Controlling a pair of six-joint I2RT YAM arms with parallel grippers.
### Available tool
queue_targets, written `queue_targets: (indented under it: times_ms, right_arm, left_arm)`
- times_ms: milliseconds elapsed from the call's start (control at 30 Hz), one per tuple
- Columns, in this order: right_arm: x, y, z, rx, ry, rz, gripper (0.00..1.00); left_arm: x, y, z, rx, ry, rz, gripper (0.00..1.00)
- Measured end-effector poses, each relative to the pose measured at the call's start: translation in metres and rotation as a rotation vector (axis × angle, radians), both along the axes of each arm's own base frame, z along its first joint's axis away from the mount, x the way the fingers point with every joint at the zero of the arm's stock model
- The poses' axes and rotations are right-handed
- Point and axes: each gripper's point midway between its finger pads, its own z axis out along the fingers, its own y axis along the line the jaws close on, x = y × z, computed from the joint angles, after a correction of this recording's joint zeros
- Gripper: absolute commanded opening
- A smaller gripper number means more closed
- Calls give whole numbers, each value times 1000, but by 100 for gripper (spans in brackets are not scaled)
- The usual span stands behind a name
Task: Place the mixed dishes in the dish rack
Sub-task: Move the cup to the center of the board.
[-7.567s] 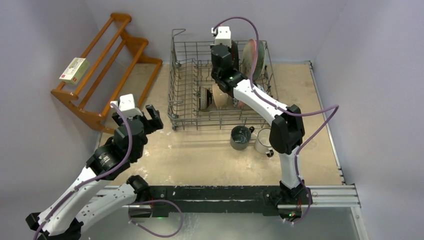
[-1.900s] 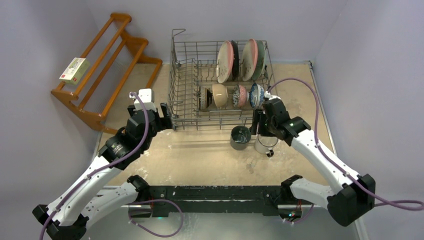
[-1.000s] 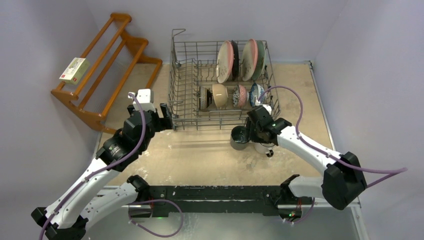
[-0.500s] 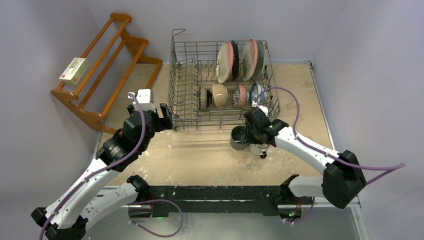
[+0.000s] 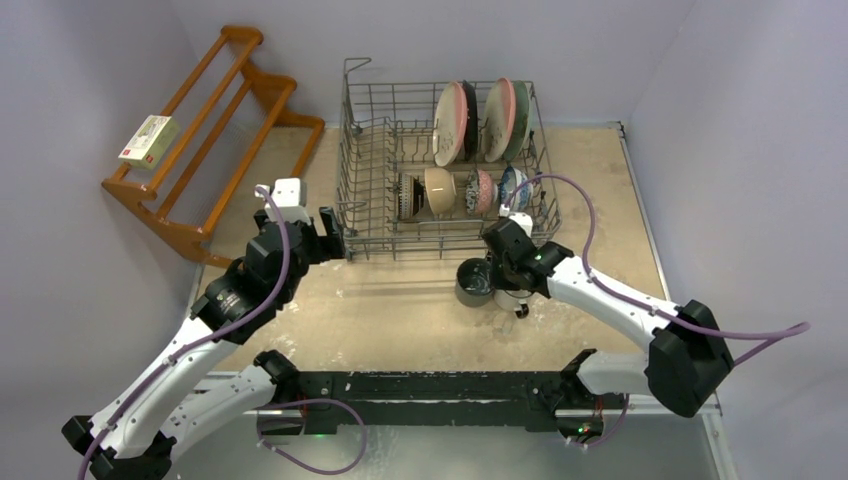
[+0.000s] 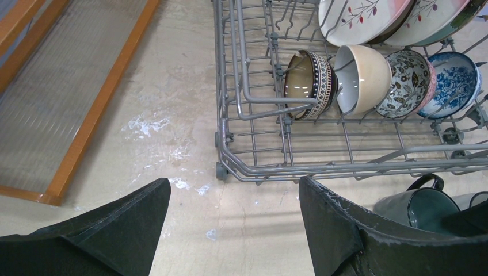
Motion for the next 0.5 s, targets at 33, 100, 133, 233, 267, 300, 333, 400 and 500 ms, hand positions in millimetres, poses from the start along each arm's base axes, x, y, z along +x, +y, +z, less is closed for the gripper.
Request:
queue_targets:
  times_ms: [33, 100, 133, 233, 267, 300, 333, 400, 500]
  right_arm:
    - [-1, 1, 0, -5, -3, 7, 0]
    - [-5, 7, 1, -1, -7, 28, 0]
    - [-7, 14, 2, 10, -11, 49, 0]
    - [-20, 37, 1, 33, -2, 132, 0]
    - [-26, 44, 1, 40, 7, 146, 0]
    - [-29, 48, 1, 41, 9, 158, 0]
    - [-32, 52, 1, 39, 10, 174, 0]
    - [-36, 64, 1, 35, 14, 212, 0]
    - [-40, 85, 2, 37, 10, 274, 0]
  left_arm:
    - [0, 0, 0, 0, 0, 0, 80]
    - [0, 0, 0, 0, 0, 0, 80]
    - [0, 0, 0, 0, -1, 0, 80]
    - [0, 0, 0, 0, -1, 0, 80]
    - [0, 0, 0, 0, 0, 0, 80]
    - [0, 0, -1, 0, 0, 0, 80]
    - [0, 0, -1, 1, 1, 0, 80]
    - [0, 1, -2, 3, 3, 1, 80]
    - [-1, 2, -1, 1, -3, 7, 80]
